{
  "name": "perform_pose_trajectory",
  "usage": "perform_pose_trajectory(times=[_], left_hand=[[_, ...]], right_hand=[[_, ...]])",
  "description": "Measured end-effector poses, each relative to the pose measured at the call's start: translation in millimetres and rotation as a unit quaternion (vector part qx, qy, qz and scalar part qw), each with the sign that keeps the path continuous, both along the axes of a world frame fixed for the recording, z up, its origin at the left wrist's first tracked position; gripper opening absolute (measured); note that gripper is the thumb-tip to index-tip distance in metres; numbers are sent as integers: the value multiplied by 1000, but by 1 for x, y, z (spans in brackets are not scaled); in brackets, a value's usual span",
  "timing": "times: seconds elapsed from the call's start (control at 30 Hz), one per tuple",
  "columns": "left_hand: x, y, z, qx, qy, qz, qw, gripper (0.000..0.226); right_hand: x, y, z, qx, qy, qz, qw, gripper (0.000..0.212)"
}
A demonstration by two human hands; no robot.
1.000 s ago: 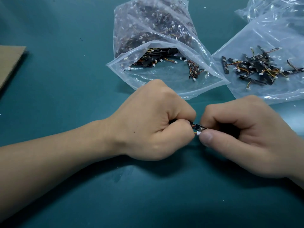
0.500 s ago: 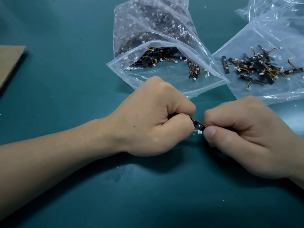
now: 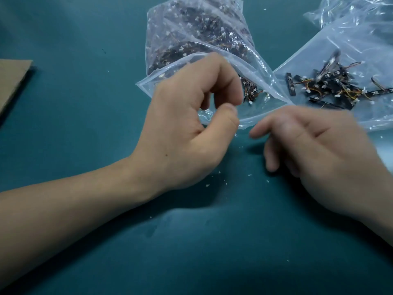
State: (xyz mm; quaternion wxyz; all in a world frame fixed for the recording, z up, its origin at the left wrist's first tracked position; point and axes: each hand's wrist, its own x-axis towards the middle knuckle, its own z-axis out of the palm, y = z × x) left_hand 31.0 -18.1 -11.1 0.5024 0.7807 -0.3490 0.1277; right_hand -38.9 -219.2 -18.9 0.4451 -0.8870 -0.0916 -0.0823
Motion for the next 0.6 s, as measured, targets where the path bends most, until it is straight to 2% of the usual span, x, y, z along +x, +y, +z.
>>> perform_pose_trajectory(times=[0.07, 0.1, 0.17, 0.27, 0.47, 0.6], left_hand=[[-2, -1, 0, 73, -26, 26, 997, 10], [-3, -2, 0, 109, -21, 37, 993, 13], [-2, -3, -1, 206, 0, 55, 977, 27], [-2, -4, -2, 355, 11, 48, 934, 59], [-1, -3, -3, 439, -18, 13, 898, 64], [-2, -2, -7, 451, -33, 22, 892, 64]], right_hand=[[-4, 4, 0, -170, -21, 39, 984, 28], [-5, 6, 0, -208, -27, 47, 977, 24], [-4, 6, 2, -202, -22, 51, 978, 18], [-4, 4, 4, -176, -18, 54, 983, 16], [-3, 6, 4, -189, -14, 56, 980, 14], [-4, 7, 7, -186, -11, 60, 981, 15]])
